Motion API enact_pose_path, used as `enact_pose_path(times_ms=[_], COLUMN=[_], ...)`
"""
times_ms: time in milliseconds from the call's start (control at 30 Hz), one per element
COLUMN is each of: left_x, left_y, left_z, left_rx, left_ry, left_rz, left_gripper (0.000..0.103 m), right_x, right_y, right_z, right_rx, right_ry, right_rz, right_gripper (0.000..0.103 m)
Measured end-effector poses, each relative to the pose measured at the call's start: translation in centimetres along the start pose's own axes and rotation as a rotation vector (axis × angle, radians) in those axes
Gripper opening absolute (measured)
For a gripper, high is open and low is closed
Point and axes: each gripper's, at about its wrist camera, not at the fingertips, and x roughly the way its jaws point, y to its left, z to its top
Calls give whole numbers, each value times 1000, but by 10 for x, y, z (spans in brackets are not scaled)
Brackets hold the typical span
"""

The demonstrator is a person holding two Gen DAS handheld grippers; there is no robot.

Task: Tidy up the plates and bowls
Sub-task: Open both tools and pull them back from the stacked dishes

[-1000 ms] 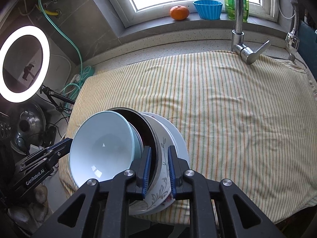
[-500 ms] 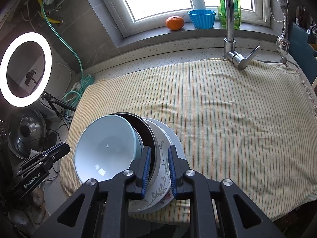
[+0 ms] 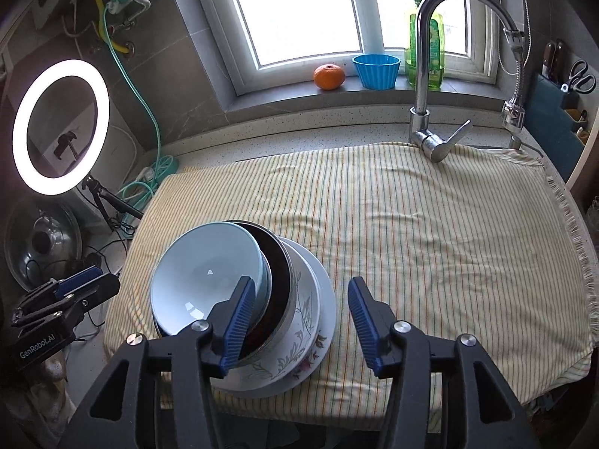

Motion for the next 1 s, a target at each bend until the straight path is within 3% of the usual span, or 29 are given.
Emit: enact_pose_path(times_ms=[167, 1000], left_x=[-4, -4], left_y=[-4, 1], left_z=[-1, 3], left_rx=[15, 14], left_ry=[3, 7], left_rz=[3, -6], left_gripper=[53, 53], right_x=[-3, 5], right_y=[0, 2], right_z=[-1, 3], right_rx=[11, 43], right_ry=[-19, -10], right_rz=[-5, -10], right_gripper=[59, 60])
